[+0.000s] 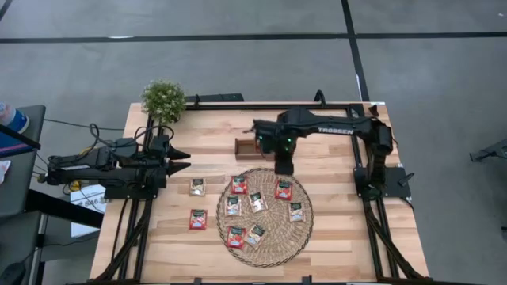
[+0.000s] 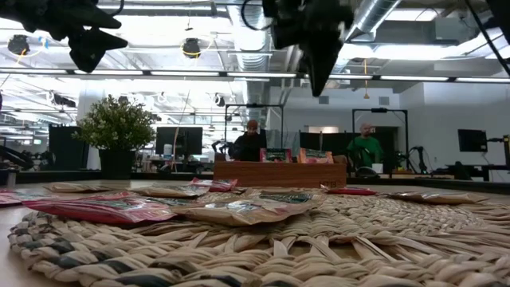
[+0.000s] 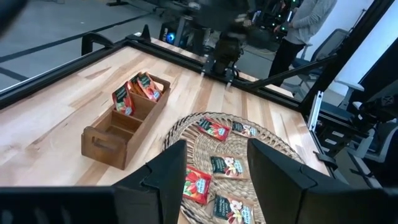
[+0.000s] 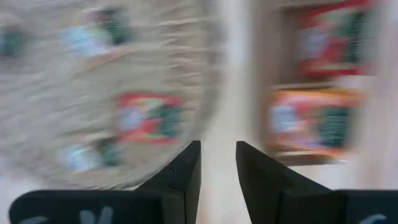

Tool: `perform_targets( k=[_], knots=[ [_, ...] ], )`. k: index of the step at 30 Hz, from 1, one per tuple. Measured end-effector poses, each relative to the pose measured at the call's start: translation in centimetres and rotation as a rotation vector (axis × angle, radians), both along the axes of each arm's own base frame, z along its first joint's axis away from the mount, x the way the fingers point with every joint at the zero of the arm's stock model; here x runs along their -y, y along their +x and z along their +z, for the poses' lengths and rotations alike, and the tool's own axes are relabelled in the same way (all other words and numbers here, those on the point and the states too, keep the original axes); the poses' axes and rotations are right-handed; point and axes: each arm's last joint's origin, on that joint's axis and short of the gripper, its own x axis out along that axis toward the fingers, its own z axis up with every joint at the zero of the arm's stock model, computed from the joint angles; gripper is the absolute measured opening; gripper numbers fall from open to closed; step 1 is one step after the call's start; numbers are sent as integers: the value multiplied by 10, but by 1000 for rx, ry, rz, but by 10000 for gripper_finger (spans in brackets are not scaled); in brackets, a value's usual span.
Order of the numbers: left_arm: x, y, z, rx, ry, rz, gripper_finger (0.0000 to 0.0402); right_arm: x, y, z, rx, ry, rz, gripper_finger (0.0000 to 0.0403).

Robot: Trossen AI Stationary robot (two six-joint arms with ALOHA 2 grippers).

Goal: Pick & Place Tea
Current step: Put the red tea bag in the middle of the wooden organizer

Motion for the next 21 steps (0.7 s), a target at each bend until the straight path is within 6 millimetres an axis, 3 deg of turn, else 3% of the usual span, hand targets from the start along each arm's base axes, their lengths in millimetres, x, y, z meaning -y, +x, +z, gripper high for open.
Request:
perform_targets(
  k=[5, 10, 21],
  knots=[
    [0, 0, -1, -9, 0, 0, 161, -30, 0, -15, -50, 79, 69, 93],
    [0, 0, -1, -15, -5, 1, 161, -47, -3, -46, -97, 92, 54, 93],
    [0, 0, -2, -14, -24, 4, 161, -47, -9, -95, -108, 102, -80, 104]
  ],
)
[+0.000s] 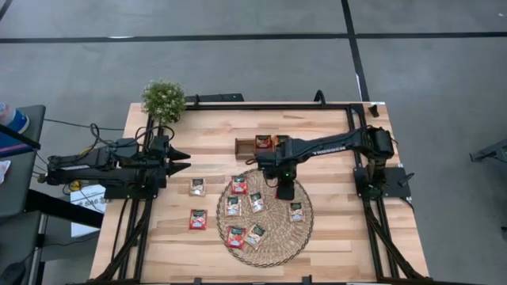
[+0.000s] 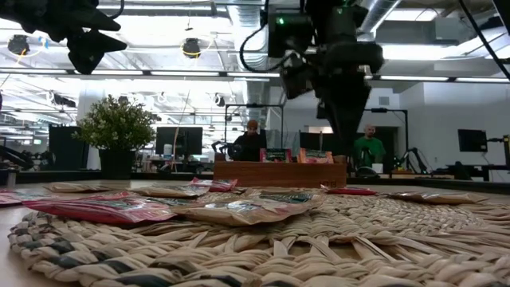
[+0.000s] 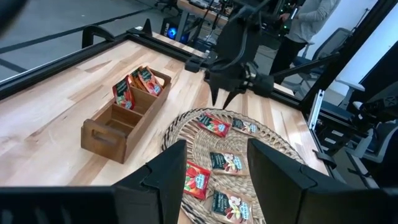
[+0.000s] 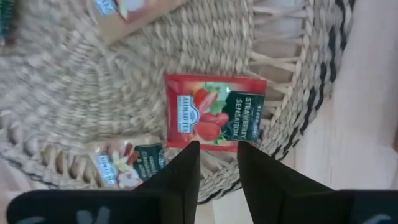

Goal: Pick & Place Tea
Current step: Put the red tea bag in the middle of the wooden organizer

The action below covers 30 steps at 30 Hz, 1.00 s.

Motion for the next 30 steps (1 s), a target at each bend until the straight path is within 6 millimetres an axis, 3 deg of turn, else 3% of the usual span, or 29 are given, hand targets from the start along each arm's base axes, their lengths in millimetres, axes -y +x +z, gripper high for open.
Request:
perform_targets(
  k=[12, 30],
  knots=[
    [0, -1, -3, -26, -4, 1, 161, 8, -7, -30, 11, -86, -64, 163],
    [0, -1, -3, -28, -11, 2, 161, 9, -2, -45, 55, -149, -67, 135]
  ],
)
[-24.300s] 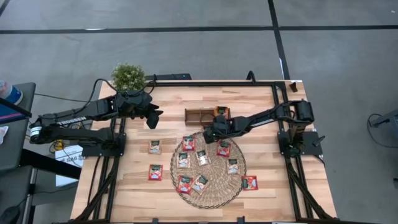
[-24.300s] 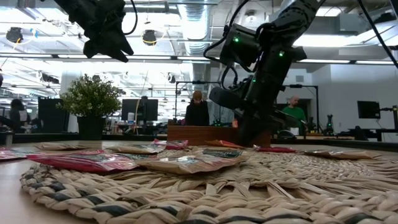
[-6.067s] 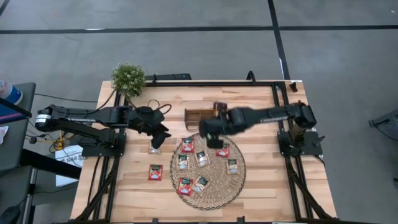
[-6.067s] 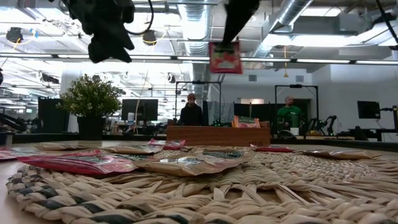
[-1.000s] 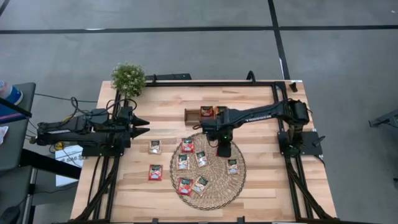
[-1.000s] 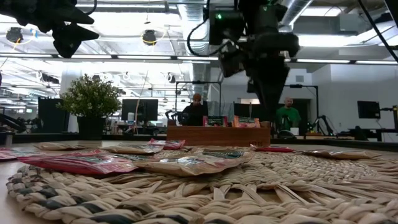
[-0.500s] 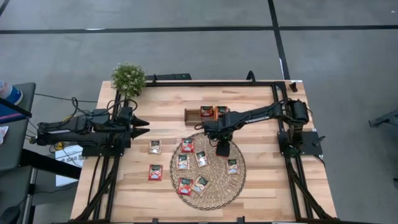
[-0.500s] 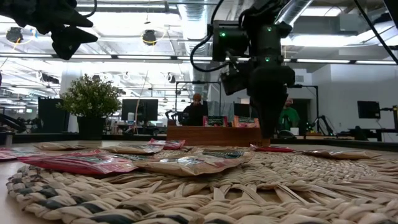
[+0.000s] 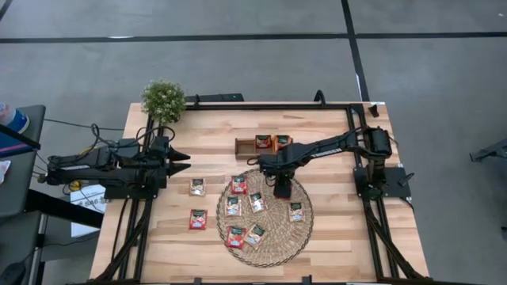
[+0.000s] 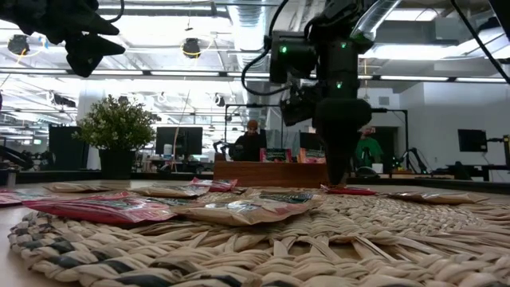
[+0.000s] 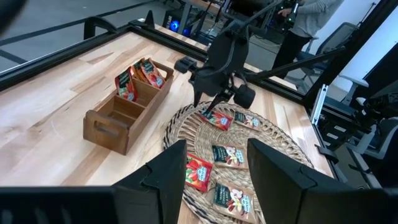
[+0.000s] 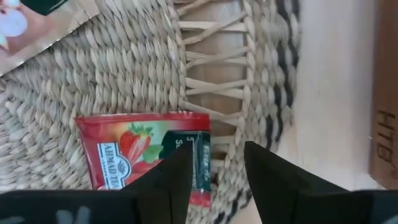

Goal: Pick & Place Tea
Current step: Put the red tea bag in the middle of the wooden organizer

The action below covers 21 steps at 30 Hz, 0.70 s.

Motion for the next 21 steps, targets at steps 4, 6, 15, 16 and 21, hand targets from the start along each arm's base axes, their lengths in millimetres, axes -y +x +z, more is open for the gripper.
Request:
perform_targets(
  k=[4, 6, 15, 16, 21],
  knots=[
    [0, 0, 0, 0, 0, 0, 161, -4, 0, -7, -38, 6, 12, 138],
    [0, 0, 0, 0, 0, 0, 161, -6, -1, -11, -62, 6, 16, 139],
    [0, 0, -1, -7, 0, 0, 161, -5, 0, -15, -71, 3, 8, 122],
    [0, 0, -1, -7, 0, 0, 161, -5, 0, -15, -72, -1, 8, 117],
    [0, 0, -1, -8, -2, 0, 161, -5, 0, -15, -73, -5, 7, 82]
  ],
)
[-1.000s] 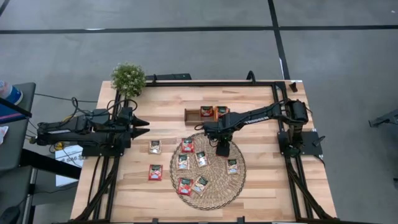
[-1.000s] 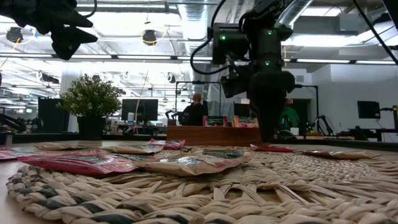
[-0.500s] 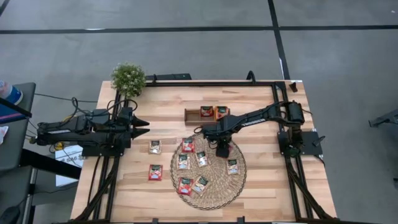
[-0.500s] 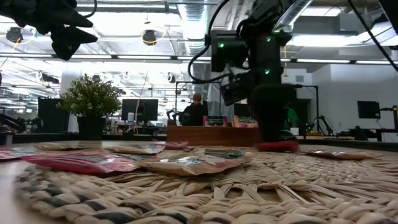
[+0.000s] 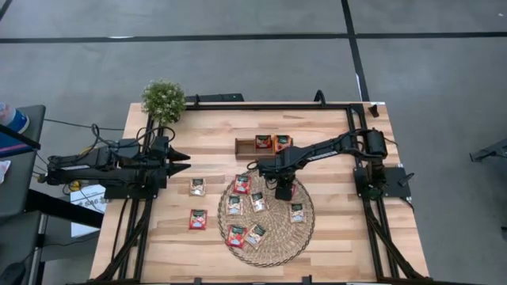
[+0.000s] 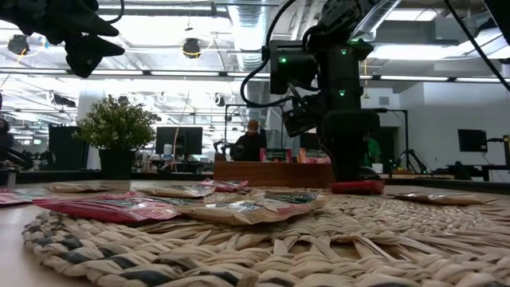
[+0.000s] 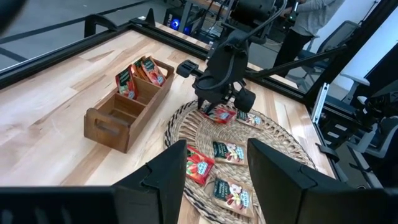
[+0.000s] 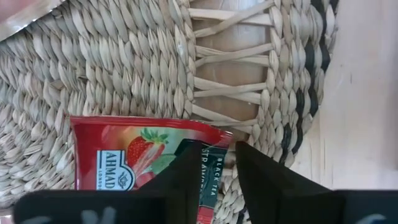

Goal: Pick & Place Tea
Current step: Put the red tea bag in the middle of the wooden organizer

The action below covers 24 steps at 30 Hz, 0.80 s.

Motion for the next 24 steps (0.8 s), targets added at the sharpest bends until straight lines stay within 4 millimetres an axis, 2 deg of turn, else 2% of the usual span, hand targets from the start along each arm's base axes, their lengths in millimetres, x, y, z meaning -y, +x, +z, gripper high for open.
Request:
perform_targets(
  k=[11, 18, 24],
  knots=[
    [0, 0, 0, 0, 0, 0, 161, 0, 0, 0, 1, 2, 9, 4],
    [0, 0, 0, 0, 1, 0, 161, 0, 0, 3, -4, -3, 9, 1],
    [0, 0, 0, -1, 5, -1, 161, -2, 6, 25, -42, -15, 54, 1]
  ],
)
